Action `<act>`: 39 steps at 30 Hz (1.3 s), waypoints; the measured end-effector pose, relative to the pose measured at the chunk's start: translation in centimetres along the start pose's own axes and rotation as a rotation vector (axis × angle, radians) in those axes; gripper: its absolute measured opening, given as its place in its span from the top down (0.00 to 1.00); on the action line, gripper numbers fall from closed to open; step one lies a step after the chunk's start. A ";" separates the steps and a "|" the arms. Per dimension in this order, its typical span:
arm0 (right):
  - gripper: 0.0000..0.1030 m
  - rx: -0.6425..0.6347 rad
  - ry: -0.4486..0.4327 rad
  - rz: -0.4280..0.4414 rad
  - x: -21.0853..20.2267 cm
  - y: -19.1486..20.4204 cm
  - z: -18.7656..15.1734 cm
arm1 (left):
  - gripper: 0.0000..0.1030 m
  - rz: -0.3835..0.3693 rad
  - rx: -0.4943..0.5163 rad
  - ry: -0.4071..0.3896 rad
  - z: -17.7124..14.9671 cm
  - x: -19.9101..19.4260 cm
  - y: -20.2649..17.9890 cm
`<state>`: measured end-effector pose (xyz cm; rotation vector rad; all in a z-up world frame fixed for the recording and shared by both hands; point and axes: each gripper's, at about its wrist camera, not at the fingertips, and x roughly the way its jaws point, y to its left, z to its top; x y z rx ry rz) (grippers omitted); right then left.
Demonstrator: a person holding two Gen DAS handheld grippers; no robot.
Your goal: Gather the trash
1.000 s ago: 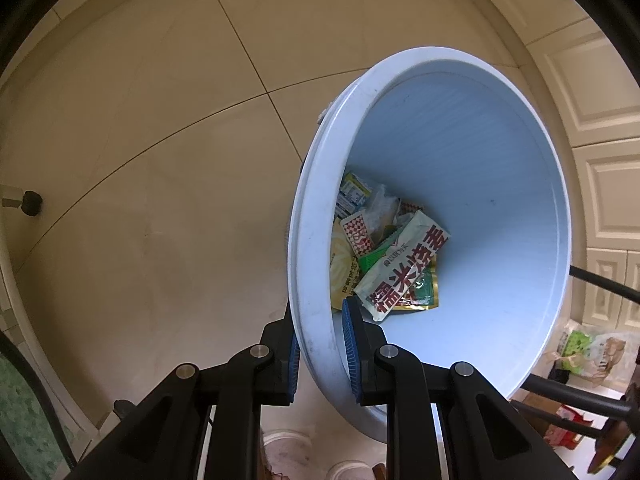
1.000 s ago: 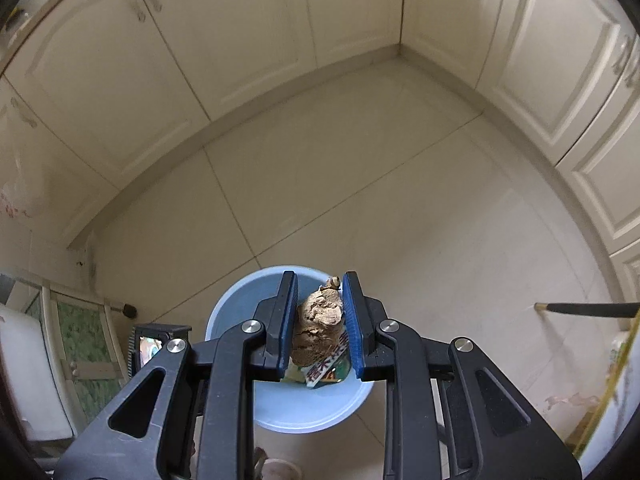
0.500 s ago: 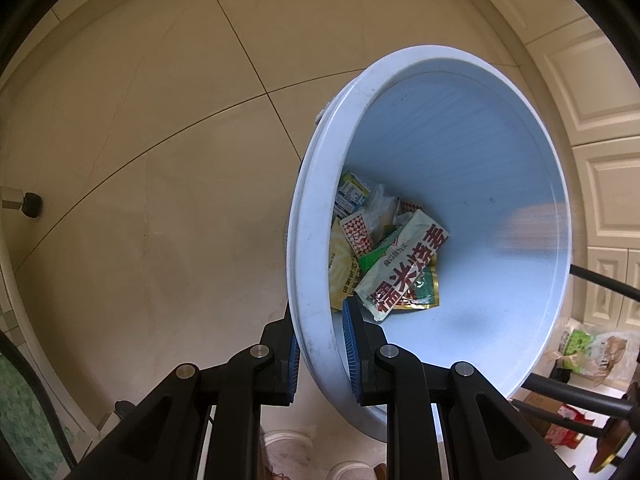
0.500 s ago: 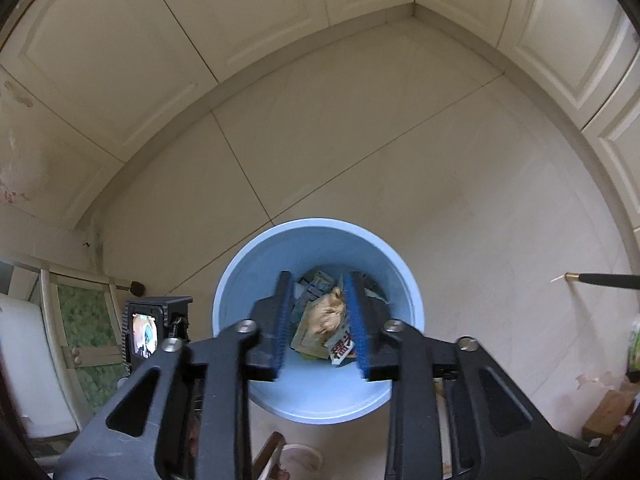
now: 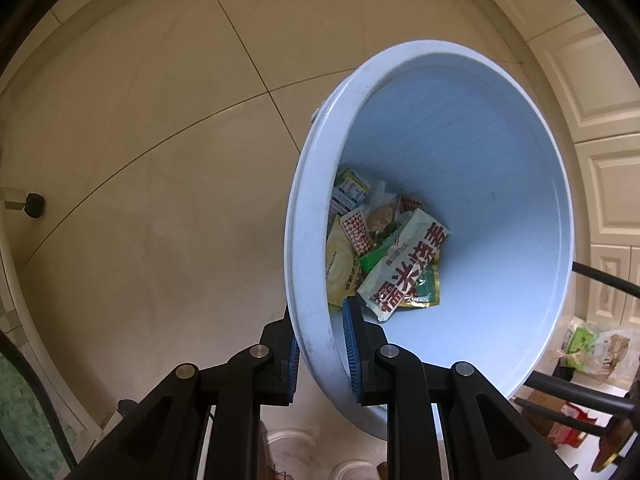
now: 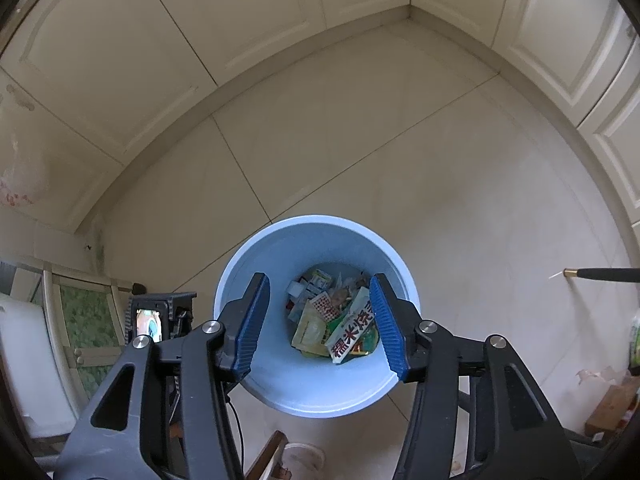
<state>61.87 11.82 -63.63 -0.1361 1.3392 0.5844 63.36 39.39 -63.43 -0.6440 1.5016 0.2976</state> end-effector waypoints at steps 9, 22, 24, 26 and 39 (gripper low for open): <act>0.35 -0.012 -0.030 -0.038 -3.7 -0.2 -0.9 | 0.70 0.073 0.020 0.003 0.9 -2.4 -2.3; 0.19 -0.034 -0.142 -0.112 -11.3 1.8 -1.8 | 0.39 0.147 0.087 -0.426 -4.2 -17.2 -9.0; 0.12 -0.038 -0.172 -0.130 -13.1 2.4 -2.0 | 0.33 0.121 0.094 -0.509 -5.7 -20.3 -10.2; 0.10 -0.047 -0.211 -0.134 -15.2 3.1 -2.2 | 0.30 0.106 0.093 -0.568 -7.1 -22.4 -11.0; 0.00 -0.178 -0.522 -0.240 -31.2 8.9 -5.9 | 0.13 0.088 0.162 -0.952 -21.9 -34.7 -18.6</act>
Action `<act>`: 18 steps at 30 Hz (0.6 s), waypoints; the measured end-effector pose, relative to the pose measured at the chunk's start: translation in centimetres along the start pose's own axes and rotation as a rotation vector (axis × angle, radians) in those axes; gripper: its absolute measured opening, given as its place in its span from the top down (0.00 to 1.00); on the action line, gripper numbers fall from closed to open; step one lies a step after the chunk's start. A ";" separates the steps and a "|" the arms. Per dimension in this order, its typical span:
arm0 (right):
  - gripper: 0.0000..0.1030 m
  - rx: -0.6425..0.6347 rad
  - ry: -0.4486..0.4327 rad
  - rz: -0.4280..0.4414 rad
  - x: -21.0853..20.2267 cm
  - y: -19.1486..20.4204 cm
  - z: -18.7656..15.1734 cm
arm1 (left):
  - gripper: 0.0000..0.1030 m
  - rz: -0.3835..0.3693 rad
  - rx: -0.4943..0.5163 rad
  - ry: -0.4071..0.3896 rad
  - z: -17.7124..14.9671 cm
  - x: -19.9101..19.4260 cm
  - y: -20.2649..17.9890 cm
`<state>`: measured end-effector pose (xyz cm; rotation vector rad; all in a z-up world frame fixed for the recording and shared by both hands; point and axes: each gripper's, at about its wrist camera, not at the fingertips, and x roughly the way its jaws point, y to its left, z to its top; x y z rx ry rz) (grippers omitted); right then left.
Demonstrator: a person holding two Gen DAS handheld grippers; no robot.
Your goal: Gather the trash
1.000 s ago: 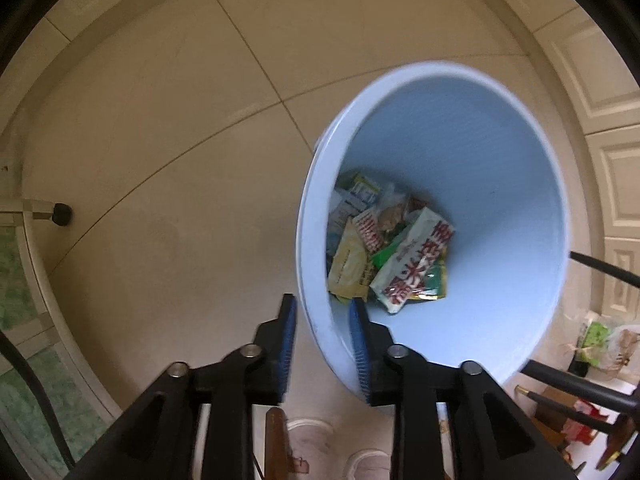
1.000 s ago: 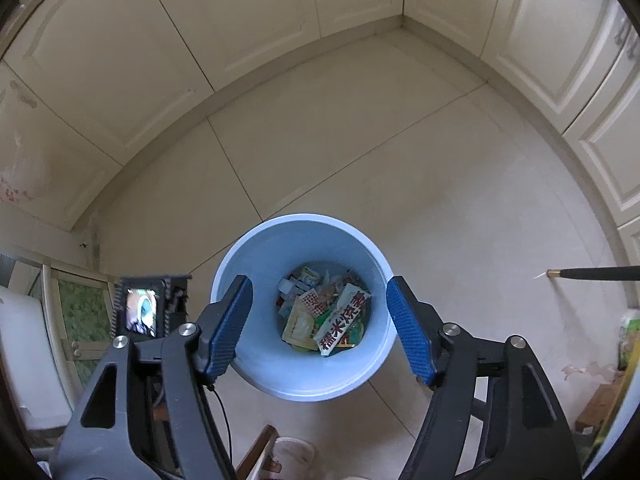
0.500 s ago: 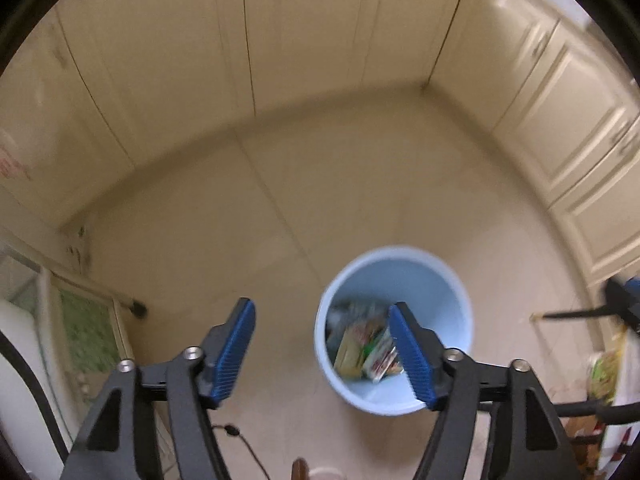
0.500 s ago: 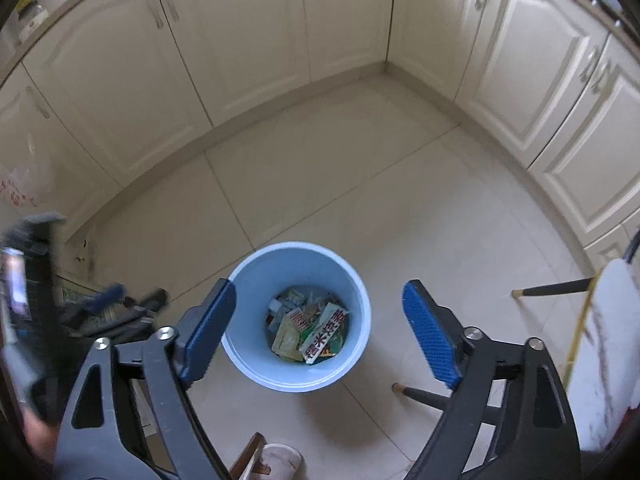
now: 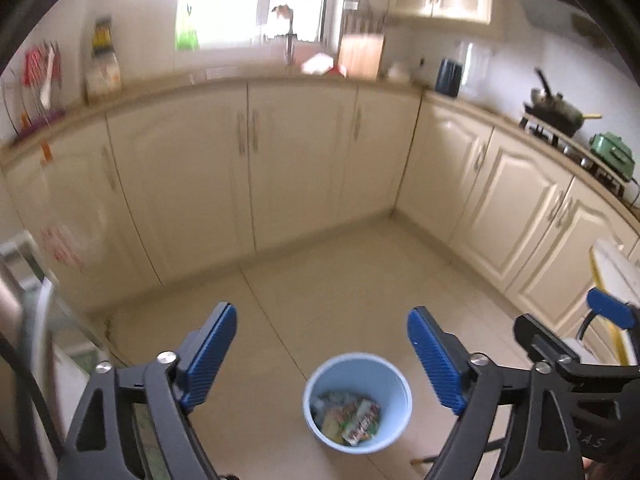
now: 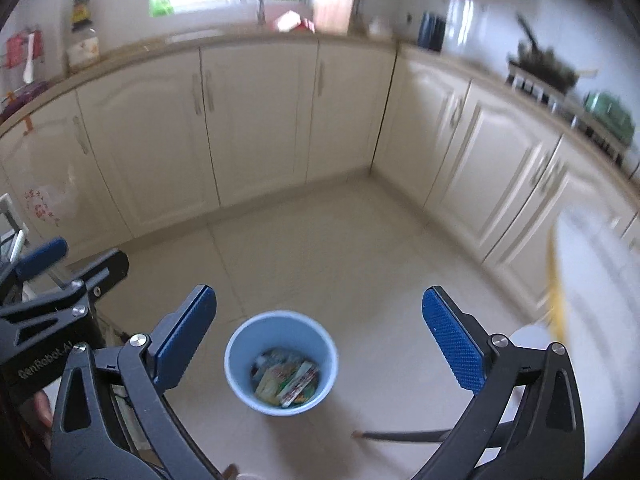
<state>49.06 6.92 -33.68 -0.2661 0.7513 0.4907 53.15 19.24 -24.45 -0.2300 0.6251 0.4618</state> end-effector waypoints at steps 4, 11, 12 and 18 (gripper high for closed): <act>0.00 -0.018 -0.110 -0.005 -5.9 -0.9 1.4 | 0.11 -0.033 -0.012 -0.101 -1.4 -6.3 -2.4; 0.00 0.009 -0.264 -0.043 -17.0 -4.3 2.9 | 0.02 -0.130 0.040 -0.223 -3.2 -17.3 -7.6; 0.00 0.024 -0.276 -0.038 -18.5 -5.1 3.0 | 0.01 -0.145 0.041 -0.230 -3.6 -18.6 -8.0; 0.00 0.078 -0.303 0.005 -26.1 -8.2 1.9 | 0.01 -0.214 0.089 -0.321 -4.9 -27.0 -10.4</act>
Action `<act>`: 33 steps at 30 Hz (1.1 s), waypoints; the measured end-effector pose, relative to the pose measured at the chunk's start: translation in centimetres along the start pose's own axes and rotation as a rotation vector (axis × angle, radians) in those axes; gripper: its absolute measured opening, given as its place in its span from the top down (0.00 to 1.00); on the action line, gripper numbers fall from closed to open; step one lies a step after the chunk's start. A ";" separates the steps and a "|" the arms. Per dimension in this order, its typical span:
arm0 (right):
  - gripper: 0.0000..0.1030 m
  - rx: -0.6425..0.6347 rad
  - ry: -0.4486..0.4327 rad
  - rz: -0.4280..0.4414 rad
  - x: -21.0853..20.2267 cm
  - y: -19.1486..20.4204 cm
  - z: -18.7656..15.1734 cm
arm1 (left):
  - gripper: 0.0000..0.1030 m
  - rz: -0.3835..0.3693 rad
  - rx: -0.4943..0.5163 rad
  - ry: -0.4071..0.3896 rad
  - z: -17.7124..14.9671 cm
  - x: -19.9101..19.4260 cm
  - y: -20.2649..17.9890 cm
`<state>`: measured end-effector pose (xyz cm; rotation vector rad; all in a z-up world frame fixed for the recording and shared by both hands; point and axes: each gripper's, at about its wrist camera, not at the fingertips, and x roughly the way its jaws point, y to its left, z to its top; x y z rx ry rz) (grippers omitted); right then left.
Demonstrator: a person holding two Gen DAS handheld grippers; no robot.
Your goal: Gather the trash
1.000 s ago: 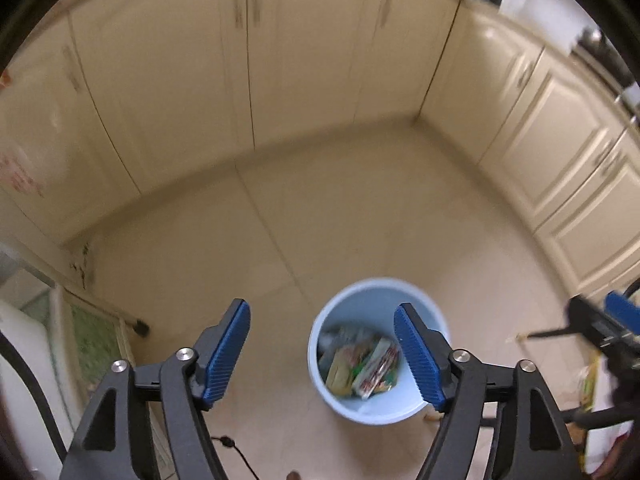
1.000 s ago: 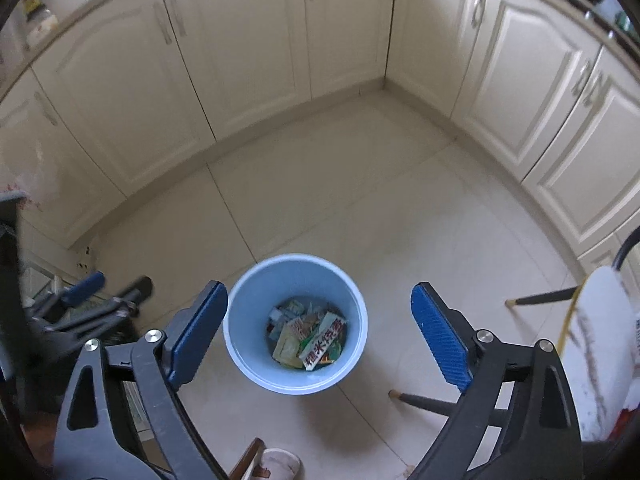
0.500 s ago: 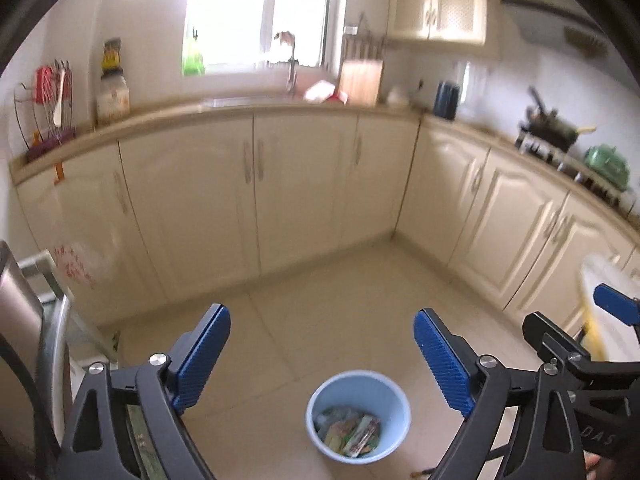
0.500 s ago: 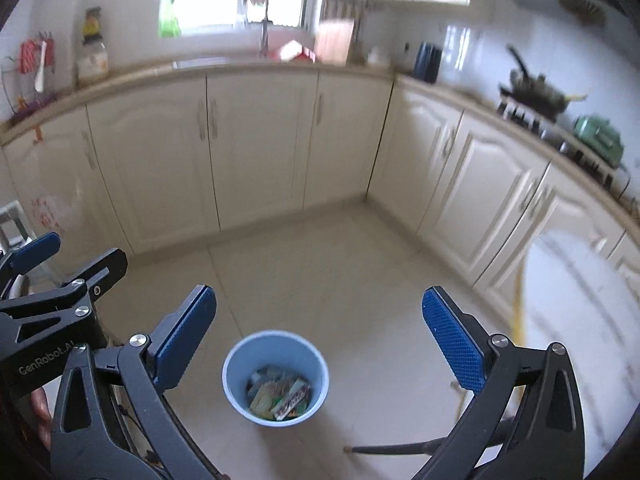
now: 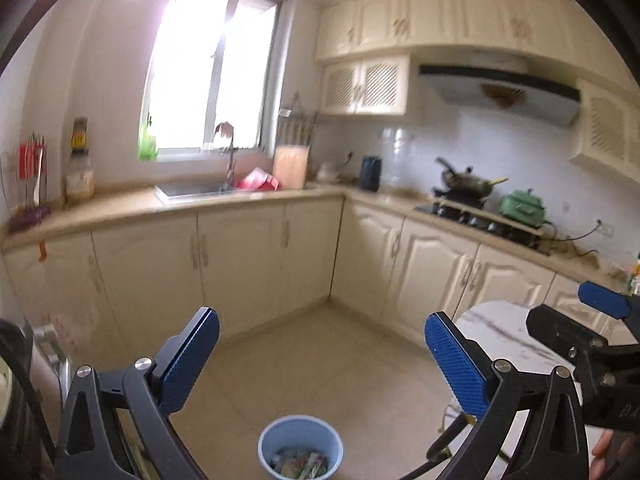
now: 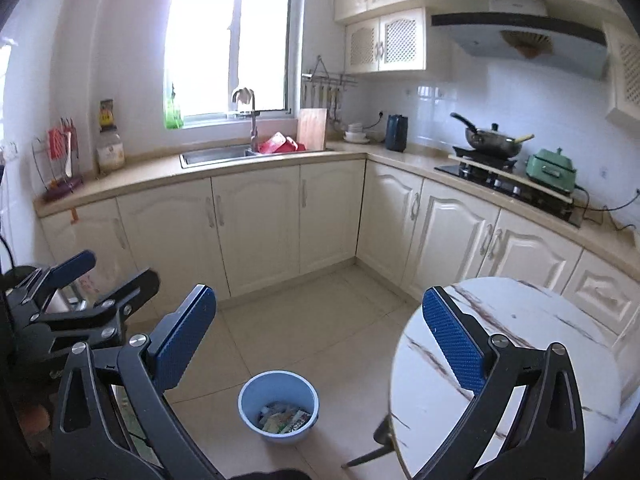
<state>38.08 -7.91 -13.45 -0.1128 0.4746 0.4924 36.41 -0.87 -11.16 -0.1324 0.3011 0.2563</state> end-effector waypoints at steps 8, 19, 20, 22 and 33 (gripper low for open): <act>0.00 0.033 -0.115 -0.128 -9.2 -0.7 -0.1 | 0.01 -0.057 0.073 -0.110 -2.1 -9.6 -0.1; 0.00 0.056 -0.238 -0.242 -16.8 -0.2 0.0 | 0.01 -0.076 0.121 -0.220 -7.8 -17.1 5.4; 0.00 0.056 -0.245 -0.250 -17.2 -0.1 0.0 | 0.01 -0.081 0.121 -0.223 -8.2 -17.5 5.6; 0.00 0.056 -0.255 -0.267 -17.9 -0.2 0.0 | 0.01 -0.088 0.122 -0.234 -8.8 -18.5 5.8; 0.00 0.069 -0.302 -0.328 -20.9 -0.4 -0.4 | 0.01 -0.115 0.119 -0.280 -10.9 -19.3 7.4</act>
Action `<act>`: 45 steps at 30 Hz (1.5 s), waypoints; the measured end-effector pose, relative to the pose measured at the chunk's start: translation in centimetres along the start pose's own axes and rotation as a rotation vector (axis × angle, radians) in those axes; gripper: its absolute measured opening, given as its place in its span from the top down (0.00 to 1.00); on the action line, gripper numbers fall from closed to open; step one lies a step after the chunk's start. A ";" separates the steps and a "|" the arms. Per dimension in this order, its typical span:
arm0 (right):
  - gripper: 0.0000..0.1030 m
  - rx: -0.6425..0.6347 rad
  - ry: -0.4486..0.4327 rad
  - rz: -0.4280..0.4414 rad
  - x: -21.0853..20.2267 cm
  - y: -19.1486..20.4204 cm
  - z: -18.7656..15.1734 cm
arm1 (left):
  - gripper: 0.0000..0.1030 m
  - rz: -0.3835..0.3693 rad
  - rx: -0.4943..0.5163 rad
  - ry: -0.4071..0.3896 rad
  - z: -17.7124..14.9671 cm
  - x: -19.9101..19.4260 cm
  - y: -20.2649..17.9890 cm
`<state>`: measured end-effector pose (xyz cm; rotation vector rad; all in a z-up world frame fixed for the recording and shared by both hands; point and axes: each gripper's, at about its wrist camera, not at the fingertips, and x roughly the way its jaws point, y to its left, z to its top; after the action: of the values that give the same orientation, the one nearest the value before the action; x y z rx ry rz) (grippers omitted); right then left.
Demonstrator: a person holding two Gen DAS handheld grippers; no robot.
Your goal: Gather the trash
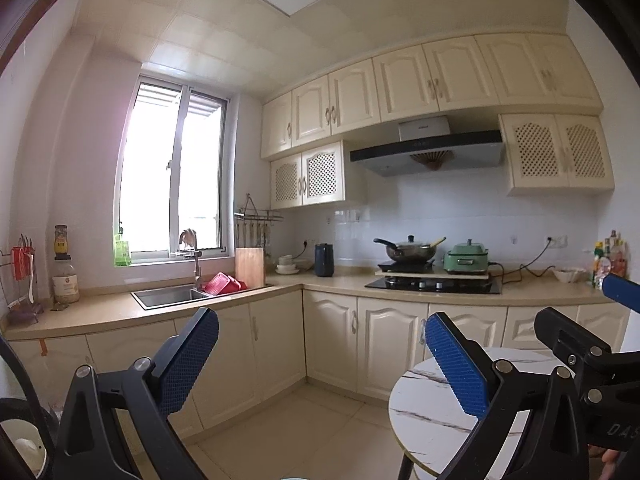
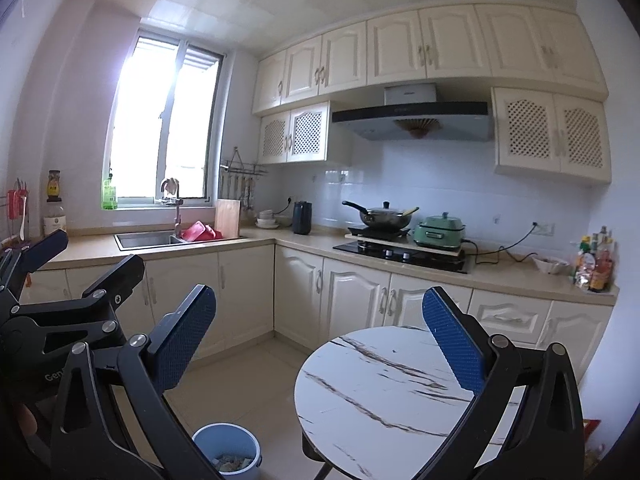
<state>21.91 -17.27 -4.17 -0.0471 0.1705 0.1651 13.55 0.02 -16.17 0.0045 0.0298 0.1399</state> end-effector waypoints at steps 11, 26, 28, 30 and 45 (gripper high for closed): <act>0.00 0.018 0.002 -0.023 -0.3 -0.7 -0.1 | 0.01 -0.011 0.013 -0.001 0.3 0.6 -0.1; 0.00 0.038 0.003 -0.057 -0.7 -1.2 -0.6 | 0.01 -0.017 0.026 0.004 2.1 2.2 0.4; 0.00 0.039 0.004 -0.054 -0.6 -1.4 -0.6 | 0.01 -0.018 0.029 0.005 2.4 2.4 0.5; 0.00 0.041 0.004 -0.052 -0.6 -1.4 -0.6 | 0.01 -0.020 0.032 0.006 2.7 2.8 0.6; 0.00 0.043 0.008 -0.048 -0.4 -1.5 -0.6 | 0.01 -0.025 0.042 -0.002 4.4 3.7 1.6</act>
<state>21.65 -18.85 -4.66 -0.0086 0.1802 0.1132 17.16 2.16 -11.85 0.0465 0.0311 0.1144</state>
